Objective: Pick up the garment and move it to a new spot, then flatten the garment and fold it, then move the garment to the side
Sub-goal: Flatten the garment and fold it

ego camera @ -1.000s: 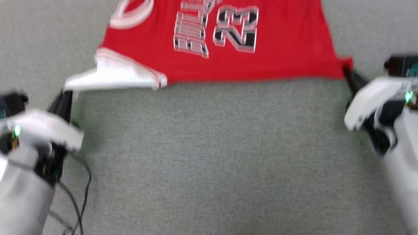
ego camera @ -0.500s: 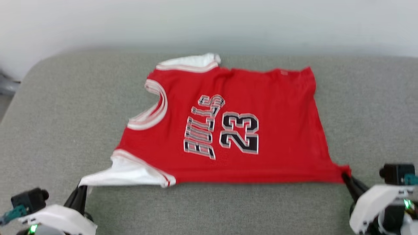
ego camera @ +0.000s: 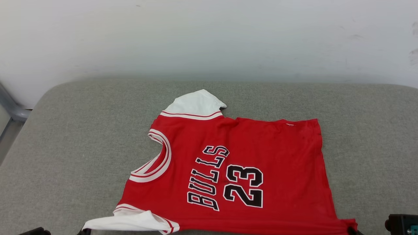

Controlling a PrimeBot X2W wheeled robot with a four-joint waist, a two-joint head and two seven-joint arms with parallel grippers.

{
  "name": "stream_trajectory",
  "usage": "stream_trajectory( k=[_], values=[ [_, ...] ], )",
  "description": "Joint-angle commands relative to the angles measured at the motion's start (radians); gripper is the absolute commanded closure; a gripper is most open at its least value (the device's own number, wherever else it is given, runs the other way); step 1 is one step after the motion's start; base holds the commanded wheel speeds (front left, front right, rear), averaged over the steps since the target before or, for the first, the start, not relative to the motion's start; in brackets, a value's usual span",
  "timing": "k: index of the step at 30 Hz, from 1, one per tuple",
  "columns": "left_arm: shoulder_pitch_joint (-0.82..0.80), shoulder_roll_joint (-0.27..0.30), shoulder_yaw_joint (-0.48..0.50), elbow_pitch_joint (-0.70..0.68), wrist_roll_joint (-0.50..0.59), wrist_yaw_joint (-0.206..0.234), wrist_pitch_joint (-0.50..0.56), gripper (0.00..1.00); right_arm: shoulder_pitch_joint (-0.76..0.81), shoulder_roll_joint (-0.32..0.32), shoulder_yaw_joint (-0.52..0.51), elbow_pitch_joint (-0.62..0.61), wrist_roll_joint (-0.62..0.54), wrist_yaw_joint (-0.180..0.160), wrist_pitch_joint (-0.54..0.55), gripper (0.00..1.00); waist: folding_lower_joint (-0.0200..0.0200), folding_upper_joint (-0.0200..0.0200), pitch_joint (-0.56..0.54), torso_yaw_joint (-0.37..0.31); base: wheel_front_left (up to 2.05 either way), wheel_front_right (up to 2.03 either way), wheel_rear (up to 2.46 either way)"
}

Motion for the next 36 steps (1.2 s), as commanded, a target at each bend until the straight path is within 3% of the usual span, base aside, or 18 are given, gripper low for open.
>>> stream_trajectory(
  k=[1,6,11,28,36],
  values=[
    [-0.016,0.02,0.01,-0.019,0.007,0.015,0.006,1.0,-0.001,0.007,-0.012,-0.014,-0.006,-0.003,0.005,1.0,0.0003,-0.0001,-0.003,0.003,0.0,0.0,0.0],
    [-0.103,0.028,-0.015,-0.033,0.026,0.006,0.052,1.0,-0.065,0.012,-0.01,-0.016,-0.019,-0.003,0.011,1.0,0.0003,-0.0001,0.001,0.007,0.0,0.0,0.0],
    [-0.225,-0.003,-0.038,0.037,0.029,-0.027,0.093,1.0,-0.155,0.013,0.001,0.032,-0.021,-0.003,0.012,1.0,0.0003,-0.0001,0.035,0.005,0.0,0.0,0.0],
    [-0.55,-0.114,-0.135,0.395,0.056,-0.231,0.159,1.0,-0.407,-0.014,0.09,0.296,-0.026,-0.002,-0.072,1.0,0.0003,-0.0001,0.214,0.0,0.0,0.0,0.0],
    [-0.579,-0.153,-0.185,0.5,0.048,-0.287,0.215,1.0,-0.417,-0.025,0.126,0.406,-0.022,-0.002,-0.083,1.0,0.0003,-0.0001,0.218,-0.002,0.0,0.0,0.0]
  ],
)
